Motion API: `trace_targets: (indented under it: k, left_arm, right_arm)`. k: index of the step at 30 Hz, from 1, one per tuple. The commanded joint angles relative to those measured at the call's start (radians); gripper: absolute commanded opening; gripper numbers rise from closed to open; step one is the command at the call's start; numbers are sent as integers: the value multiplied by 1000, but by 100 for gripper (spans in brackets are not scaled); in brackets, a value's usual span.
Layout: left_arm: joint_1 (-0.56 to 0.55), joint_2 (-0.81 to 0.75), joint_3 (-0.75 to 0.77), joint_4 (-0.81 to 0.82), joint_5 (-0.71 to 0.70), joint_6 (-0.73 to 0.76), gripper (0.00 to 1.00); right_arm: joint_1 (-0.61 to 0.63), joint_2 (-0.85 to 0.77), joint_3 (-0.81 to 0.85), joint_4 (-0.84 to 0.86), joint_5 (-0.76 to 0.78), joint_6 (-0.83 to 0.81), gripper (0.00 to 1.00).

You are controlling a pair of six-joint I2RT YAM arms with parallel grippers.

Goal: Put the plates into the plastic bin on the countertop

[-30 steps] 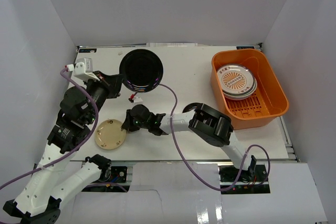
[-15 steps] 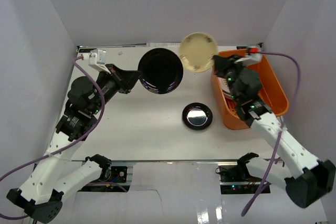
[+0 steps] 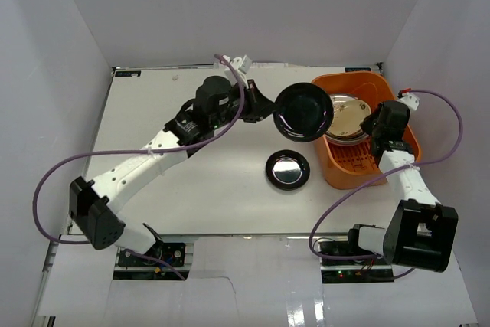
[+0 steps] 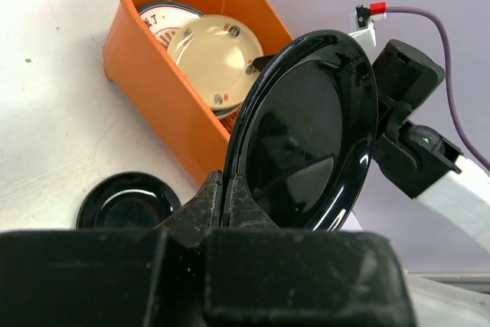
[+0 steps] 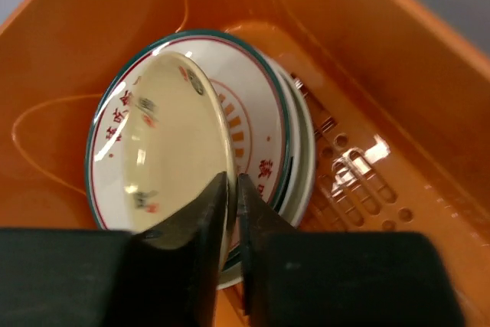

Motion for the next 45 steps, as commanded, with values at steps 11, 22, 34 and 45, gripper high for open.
trace_targets:
  k: [11, 22, 34, 45]
  left_arm:
    - [-99, 496, 479, -12, -176, 43, 0]
    - [-162, 955, 1098, -152, -302, 92, 0]
    - [-163, 1020, 1060, -26, -362, 152, 44]
    - [-160, 556, 639, 23, -357, 241, 84]
  right_arm:
    - [-117, -178, 223, -39, -146, 107, 64]
    - [-127, -273, 375, -141, -454, 77, 28]
    - [-104, -310, 300, -164, -658, 60, 37]
    - [122, -344, 206, -187, -604, -25, 42]
